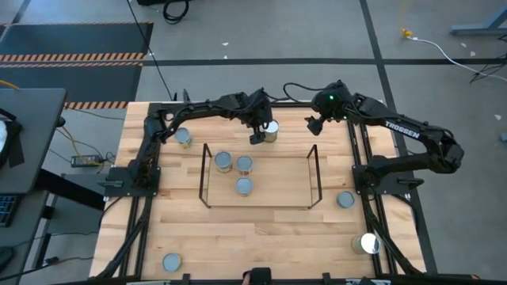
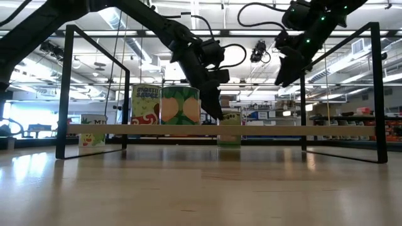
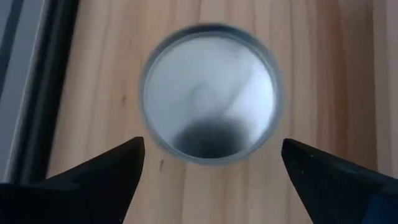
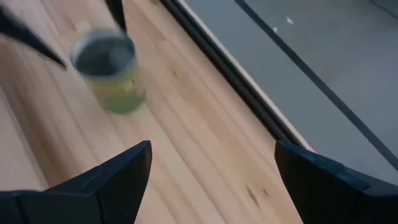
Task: Pick and place cans onto a shelf
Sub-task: Put the green can on the shelf
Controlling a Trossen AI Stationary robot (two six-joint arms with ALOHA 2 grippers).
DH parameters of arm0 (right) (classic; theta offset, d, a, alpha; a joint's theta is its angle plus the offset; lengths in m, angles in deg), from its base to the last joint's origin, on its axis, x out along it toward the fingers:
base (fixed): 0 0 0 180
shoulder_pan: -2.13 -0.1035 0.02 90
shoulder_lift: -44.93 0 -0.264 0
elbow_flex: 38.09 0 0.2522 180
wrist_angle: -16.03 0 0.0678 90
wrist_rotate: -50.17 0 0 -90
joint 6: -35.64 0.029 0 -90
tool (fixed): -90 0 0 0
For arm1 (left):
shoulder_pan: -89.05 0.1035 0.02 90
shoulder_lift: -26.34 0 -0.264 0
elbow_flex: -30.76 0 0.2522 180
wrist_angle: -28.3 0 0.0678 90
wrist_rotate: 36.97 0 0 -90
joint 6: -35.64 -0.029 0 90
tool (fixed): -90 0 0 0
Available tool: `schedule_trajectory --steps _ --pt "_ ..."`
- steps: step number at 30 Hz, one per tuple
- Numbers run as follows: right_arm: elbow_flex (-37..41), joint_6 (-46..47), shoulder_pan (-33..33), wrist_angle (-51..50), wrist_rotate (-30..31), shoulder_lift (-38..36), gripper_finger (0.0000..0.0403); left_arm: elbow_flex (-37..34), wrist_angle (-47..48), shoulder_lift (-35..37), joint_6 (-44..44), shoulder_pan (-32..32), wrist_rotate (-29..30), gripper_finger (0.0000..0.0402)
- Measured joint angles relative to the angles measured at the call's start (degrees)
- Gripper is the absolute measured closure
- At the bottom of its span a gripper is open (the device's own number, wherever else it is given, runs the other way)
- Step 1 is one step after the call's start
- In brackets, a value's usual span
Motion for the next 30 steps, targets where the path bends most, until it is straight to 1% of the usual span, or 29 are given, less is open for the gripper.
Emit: schedule_trajectory --steps 2,4,5,7,12,14,16,19,21,25,30 --pt "0.0 0.9 0.0 2.5 0.1 1.2 0.0055 0.1 -2.6 -1.0 -0.2 -0.5 -0.5 0.0016" --pt "-0.1 2.0 0.0 5.7 0.2 3.2 0.0055 0.0 -3.1 -1.5 0.2 -0.7 -0.8 0.0016" --pt "-0.1 2.2 0.0 6.5 0.3 4.4 0.0055 0.1 -5.2 -1.9 0.3 -1.0 -1.0 0.0016" --pt "-0.1 2.4 -0.2 8.2 0.5 7.5 0.0055 0.1 -5.0 -2.0 0.5 -1.3 -1.2 0.0016" --pt "0.0 3.9 -0.7 12.5 0.7 15.7 0.0055 0.0 -7.6 -2.3 1.8 -2.3 -1.2 0.0016" --pt "0.0 4.0 -1.3 14.1 -0.3 18.2 0.0055 0.0 -8.0 -2.3 2.0 -2.7 -1.3 0.0016" --pt "0.0 4.1 -2.1 16.0 -2.8 20.1 0.0055 0.0 -8.2 -2.3 3.2 -3.2 -1.4 0.0017" --pt "0.0 4.4 -3.5 18.8 -6.6 22.2 0.0055 0.0 -8.8 -2.3 4.2 -3.6 -1.4 0.0017" --pt "0.0 4.5 -4.6 19.8 -7.5 23.3 0.0055 0.0 -9.1 -2.3 4.4 -3.8 -1.3 0.0017" --pt "0.0 4.5 -6.5 20.6 -7.6 24.8 0.0055 0.0 -9.4 -2.3 4.8 -4.1 -1.4 0.0022" --pt "0.0 4.5 -7.1 20.3 -5.2 24.1 0.0055 0.0 -7.6 -2.3 4.7 -4.2 -1.3 0.0058"
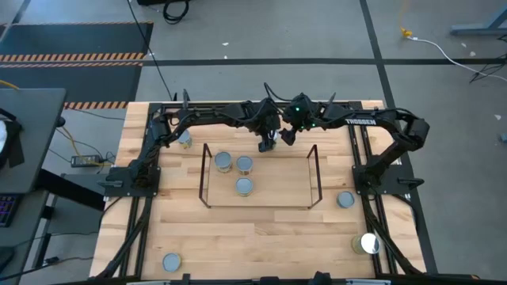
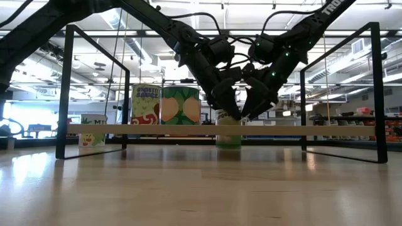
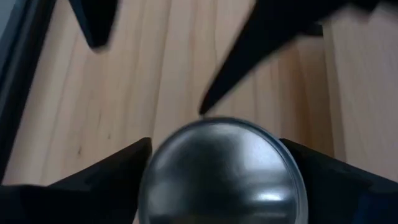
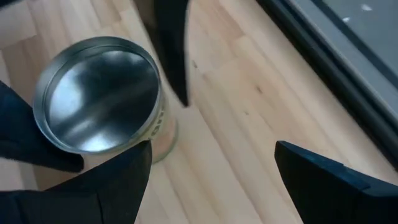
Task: Pick and place cans onto a shelf
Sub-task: Put the green can on the shelf
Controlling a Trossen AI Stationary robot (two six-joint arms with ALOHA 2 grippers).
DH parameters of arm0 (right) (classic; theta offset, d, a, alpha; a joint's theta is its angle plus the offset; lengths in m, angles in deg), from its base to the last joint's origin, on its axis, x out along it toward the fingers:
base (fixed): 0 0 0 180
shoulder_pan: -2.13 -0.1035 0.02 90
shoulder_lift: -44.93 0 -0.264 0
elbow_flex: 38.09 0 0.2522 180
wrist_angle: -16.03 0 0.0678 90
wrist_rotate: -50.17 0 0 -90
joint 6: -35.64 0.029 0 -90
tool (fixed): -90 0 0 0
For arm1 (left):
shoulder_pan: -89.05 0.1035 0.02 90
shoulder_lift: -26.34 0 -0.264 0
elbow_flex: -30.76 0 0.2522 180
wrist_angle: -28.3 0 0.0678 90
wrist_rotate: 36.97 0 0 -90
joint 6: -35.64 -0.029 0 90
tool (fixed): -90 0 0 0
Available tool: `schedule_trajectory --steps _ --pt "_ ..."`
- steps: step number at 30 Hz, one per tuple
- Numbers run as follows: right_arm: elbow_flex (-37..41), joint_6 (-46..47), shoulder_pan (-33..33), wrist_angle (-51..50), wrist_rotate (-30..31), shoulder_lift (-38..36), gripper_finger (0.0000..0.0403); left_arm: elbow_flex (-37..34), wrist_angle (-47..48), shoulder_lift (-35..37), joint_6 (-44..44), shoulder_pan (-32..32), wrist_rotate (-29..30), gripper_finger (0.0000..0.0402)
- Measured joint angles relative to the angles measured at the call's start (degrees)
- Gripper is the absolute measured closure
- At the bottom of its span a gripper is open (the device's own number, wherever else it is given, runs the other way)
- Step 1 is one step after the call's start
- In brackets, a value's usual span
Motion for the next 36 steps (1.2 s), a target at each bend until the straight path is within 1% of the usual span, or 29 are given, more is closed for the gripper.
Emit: schedule_trajectory --steps 4,8,11,13,17,21,25,28,32,36 --pt "0.0 -0.1 0.0 -0.9 1.5 -2.9 0.0055 0.1 1.4 0.0 -0.2 0.1 0.5 0.0088" --pt "0.0 0.2 -0.1 -2.3 1.4 -7.2 0.0055 0.1 2.5 1.5 -0.6 0.0 5.6 0.0090" --pt "0.0 0.2 -0.4 -4.5 1.4 -11.0 0.0055 0.0 4.2 4.8 0.3 0.0 8.6 0.0088" --pt "0.0 0.3 -0.7 -6.7 1.3 -13.8 0.0055 0.0 4.7 7.5 2.2 0.0 10.3 0.0081" --pt "0.0 0.2 -1.4 -10.2 1.9 -19.2 0.0055 0.0 6.2 12.1 10.4 -1.1 10.9 0.0078" --pt "0.0 -0.1 -3.0 -11.4 3.8 -23.5 0.0055 0.1 8.5 14.9 17.5 -5.9 14.2 0.0085" --pt "0.0 -1.1 -4.9 -12.6 4.1 -26.8 0.0055 0.0 9.6 14.8 23.3 -13.5 17.5 0.0086" --pt "0.0 -1.3 -5.9 -13.8 4.1 -28.6 0.0055 0.0 9.1 14.1 27.9 -18.0 20.1 0.0086" --pt "0.0 -1.3 -6.7 -15.4 4.2 -30.5 0.0055 0.1 8.3 13.1 32.7 -20.4 24.2 0.0086" --pt "0.0 -1.2 -7.3 -16.5 4.5 -32.0 0.0055 0.1 9.2 10.6 36.4 -20.7 25.0 0.0086"
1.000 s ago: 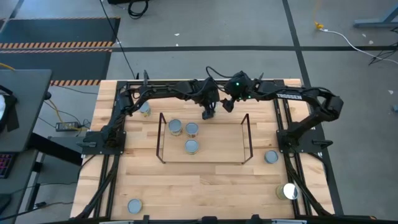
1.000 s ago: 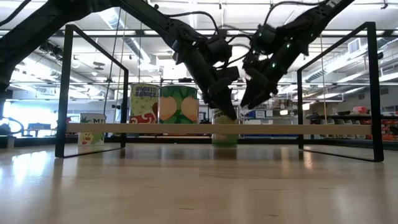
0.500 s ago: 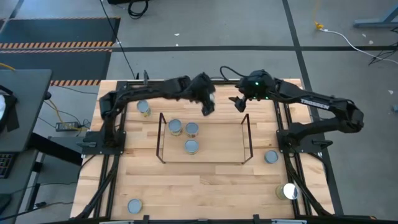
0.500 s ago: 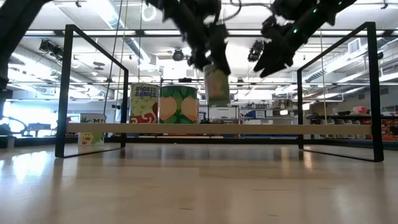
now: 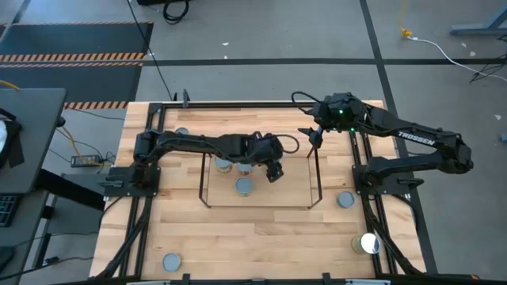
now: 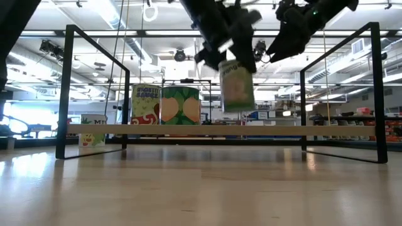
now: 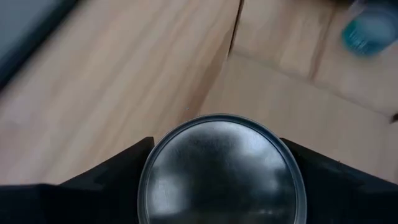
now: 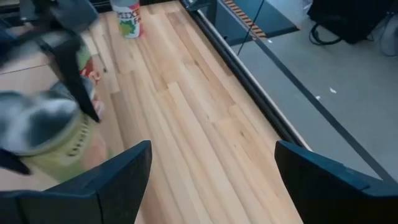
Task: Pick and place cans onto a shelf
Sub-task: Put the green can on the shelf
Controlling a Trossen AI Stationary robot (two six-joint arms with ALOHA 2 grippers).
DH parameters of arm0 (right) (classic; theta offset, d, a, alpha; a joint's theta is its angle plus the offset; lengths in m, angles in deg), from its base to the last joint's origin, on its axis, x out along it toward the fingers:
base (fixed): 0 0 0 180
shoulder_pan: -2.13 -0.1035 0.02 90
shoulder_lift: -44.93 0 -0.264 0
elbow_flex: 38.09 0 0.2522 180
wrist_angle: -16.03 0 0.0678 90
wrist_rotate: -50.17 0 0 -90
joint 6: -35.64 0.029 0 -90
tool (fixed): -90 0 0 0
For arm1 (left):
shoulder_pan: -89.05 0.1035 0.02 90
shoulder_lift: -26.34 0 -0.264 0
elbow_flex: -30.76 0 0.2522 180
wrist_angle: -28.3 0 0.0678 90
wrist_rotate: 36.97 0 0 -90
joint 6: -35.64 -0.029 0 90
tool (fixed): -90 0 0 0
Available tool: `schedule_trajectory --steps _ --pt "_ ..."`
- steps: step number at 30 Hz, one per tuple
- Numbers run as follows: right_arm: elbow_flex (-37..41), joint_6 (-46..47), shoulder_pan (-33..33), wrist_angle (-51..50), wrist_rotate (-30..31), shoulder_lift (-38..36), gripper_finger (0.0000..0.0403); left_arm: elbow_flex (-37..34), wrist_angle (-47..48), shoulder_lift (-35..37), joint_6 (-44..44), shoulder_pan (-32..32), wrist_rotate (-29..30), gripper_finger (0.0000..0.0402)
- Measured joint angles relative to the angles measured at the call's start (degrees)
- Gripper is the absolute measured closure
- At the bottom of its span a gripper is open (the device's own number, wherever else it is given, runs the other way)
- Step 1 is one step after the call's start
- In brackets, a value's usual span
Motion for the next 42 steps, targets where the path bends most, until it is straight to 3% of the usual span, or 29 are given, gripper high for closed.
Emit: schedule_trajectory --steps 6,35,42 --pt "0.0 0.0 -0.3 -0.9 0.2 -1.1 0.0055 -0.1 0.1 -3.3 3.0 0.6 -1.4 0.0086" --pt "0.0 -2.6 -2.7 -1.3 -2.3 -0.9 0.0036 0.0 0.8 -3.4 3.8 0.3 0.2 0.0085" --pt "0.0 -2.8 -2.7 -1.2 -2.3 -0.9 0.0035 0.0 1.1 -3.5 4.0 0.5 0.0 0.0054"
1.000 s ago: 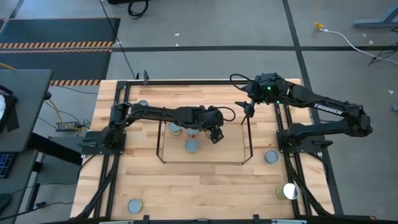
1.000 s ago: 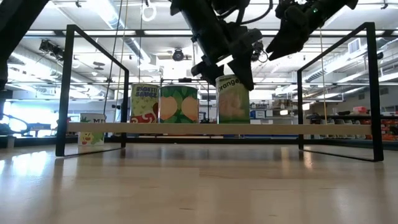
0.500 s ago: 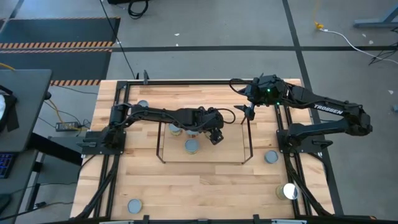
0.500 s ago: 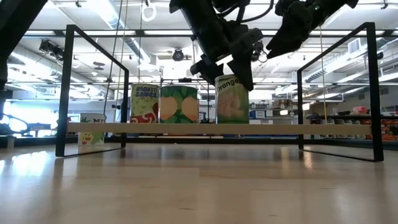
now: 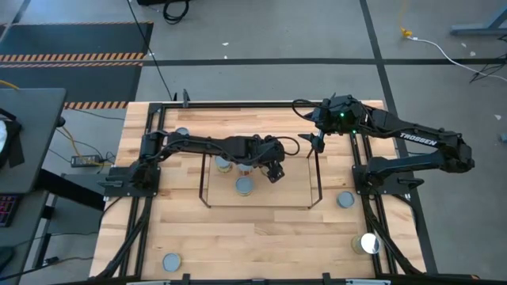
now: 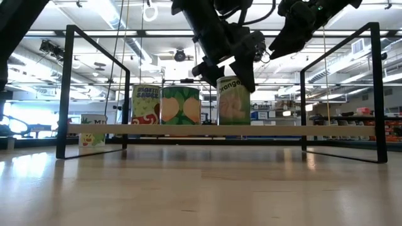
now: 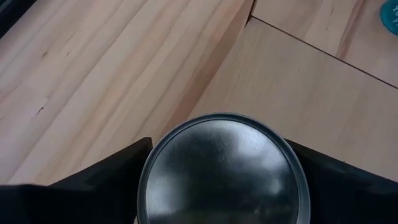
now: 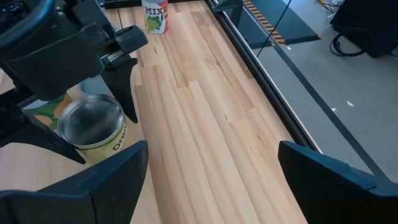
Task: Pick and place cans onto a shelf
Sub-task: Put the green can on the shelf
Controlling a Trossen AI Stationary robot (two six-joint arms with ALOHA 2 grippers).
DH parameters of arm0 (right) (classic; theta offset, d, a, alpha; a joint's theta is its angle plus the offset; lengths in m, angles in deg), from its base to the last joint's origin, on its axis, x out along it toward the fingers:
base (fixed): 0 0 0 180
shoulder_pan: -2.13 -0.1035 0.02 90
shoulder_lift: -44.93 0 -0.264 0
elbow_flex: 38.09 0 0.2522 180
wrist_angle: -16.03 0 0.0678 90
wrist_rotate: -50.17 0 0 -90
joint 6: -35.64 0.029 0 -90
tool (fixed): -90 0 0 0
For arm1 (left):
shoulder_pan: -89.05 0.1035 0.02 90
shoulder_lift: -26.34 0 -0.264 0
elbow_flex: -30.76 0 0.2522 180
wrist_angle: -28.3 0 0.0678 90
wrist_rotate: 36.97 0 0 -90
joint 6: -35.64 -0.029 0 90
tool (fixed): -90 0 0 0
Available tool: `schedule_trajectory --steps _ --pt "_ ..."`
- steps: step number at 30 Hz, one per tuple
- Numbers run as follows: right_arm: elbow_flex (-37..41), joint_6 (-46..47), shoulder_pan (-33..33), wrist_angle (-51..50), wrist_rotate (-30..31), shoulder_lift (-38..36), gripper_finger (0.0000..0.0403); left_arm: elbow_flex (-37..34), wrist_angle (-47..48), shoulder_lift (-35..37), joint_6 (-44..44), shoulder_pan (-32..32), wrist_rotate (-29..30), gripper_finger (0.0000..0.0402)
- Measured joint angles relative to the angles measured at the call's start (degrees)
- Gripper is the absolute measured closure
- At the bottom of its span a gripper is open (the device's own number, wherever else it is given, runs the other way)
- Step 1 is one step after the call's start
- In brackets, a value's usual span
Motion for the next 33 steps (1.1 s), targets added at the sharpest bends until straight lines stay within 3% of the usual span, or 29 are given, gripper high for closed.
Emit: schedule_trajectory --steps 33 --pt "0.0 3.7 0.0 -0.8 0.0 0.0 0.0028 0.0 -1.5 1.0 0.1 -0.3 -0.4 0.0047"
